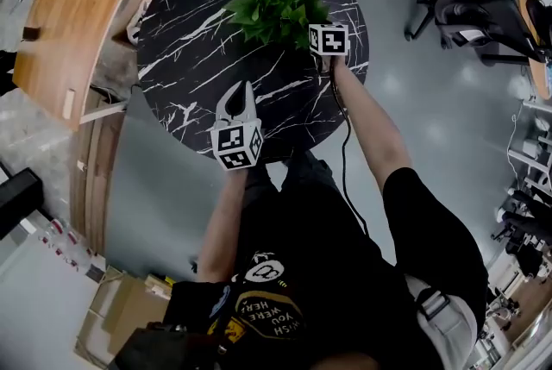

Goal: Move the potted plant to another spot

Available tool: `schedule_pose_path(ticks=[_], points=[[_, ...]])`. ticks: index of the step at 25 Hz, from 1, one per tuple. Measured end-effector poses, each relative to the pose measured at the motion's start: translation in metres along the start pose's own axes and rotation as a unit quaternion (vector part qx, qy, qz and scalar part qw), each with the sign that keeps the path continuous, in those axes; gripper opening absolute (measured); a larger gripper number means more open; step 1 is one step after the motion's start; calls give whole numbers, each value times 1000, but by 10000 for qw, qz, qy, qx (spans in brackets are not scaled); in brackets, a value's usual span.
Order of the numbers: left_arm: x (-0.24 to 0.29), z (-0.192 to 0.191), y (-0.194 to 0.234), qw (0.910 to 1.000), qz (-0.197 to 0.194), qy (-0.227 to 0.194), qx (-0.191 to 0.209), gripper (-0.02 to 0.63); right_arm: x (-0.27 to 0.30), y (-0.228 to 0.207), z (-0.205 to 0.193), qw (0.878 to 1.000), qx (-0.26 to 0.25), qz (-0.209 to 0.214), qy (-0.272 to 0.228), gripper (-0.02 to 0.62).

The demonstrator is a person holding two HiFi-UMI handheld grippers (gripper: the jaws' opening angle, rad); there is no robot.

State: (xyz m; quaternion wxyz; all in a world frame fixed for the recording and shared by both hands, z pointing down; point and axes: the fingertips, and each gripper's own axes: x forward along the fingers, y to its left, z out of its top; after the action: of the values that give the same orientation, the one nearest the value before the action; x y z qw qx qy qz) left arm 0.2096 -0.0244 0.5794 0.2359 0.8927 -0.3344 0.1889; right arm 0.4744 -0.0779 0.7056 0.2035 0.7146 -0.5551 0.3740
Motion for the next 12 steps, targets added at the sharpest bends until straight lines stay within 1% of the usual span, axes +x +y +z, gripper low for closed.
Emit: schedule_pose_path(ticks=[3, 6, 12], points=[[9, 1, -7, 10000, -51, 64, 50, 5, -6, -46, 3, 9995, 133, -295, -5, 18], [16, 3, -11, 9999, -75, 112, 101, 5, -8, -86, 7, 9985, 255, -467, -111, 20], [23, 3, -13, 9995, -148, 215, 173, 5, -24, -159, -1, 9927, 663, -1011, 5, 21]])
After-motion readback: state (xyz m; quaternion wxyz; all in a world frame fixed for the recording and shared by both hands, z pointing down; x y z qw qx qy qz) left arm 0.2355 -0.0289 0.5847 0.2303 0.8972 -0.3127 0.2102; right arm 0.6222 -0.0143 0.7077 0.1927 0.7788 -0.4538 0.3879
